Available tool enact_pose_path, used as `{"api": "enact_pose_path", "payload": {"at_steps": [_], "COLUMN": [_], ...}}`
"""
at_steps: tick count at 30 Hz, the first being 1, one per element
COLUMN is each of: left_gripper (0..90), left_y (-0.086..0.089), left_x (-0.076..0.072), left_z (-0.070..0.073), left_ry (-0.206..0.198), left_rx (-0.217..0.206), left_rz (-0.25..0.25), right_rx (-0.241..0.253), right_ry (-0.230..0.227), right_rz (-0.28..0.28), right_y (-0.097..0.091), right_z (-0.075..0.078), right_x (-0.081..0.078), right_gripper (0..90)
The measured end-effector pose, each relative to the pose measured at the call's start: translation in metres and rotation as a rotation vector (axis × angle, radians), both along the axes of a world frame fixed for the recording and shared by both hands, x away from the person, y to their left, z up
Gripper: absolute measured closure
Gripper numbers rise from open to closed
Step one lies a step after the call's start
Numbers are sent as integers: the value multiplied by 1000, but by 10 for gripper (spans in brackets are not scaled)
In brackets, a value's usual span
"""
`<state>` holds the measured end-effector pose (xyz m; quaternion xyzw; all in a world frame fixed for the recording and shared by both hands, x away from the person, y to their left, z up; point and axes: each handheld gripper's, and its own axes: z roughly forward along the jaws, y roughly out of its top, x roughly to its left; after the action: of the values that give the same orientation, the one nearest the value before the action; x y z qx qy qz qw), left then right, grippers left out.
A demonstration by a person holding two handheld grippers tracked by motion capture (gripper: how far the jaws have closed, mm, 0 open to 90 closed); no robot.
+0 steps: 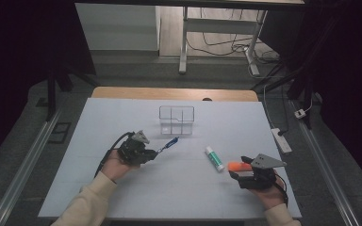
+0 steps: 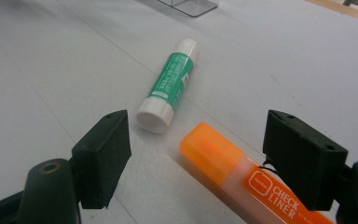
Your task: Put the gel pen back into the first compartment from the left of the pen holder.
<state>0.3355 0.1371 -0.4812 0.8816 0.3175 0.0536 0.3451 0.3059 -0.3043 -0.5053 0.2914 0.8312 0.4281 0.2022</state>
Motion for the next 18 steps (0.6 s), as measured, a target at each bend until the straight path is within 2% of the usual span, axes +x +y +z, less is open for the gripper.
{"api": "enact_pose_path", "payload": {"at_steps": [4, 9, 11, 13, 18], "left_gripper": [796, 796, 796, 796, 796], "left_y": [3, 1, -2, -5, -14], "left_x": [-3, -7, -8, -9, -10], "left_z": [8, 13, 13, 13, 11], "left_ry": [-12, -18, -19, -20, -25], "left_rx": [-41, -53, -49, -45, -19], "left_rz": [-20, -64, -74, -84, -94], "right_rx": [6, 10, 13, 53, 60], "right_ry": [-6, -16, -17, -11, -17], "right_rz": [-1, 4, 8, 22, 40], "right_y": [1, 3, 5, 8, 15], "right_z": [1, 2, 4, 6, 10], "right_x": [-1, -2, -3, -3, -6], "right_gripper": [231, 231, 231, 231, 231]}}
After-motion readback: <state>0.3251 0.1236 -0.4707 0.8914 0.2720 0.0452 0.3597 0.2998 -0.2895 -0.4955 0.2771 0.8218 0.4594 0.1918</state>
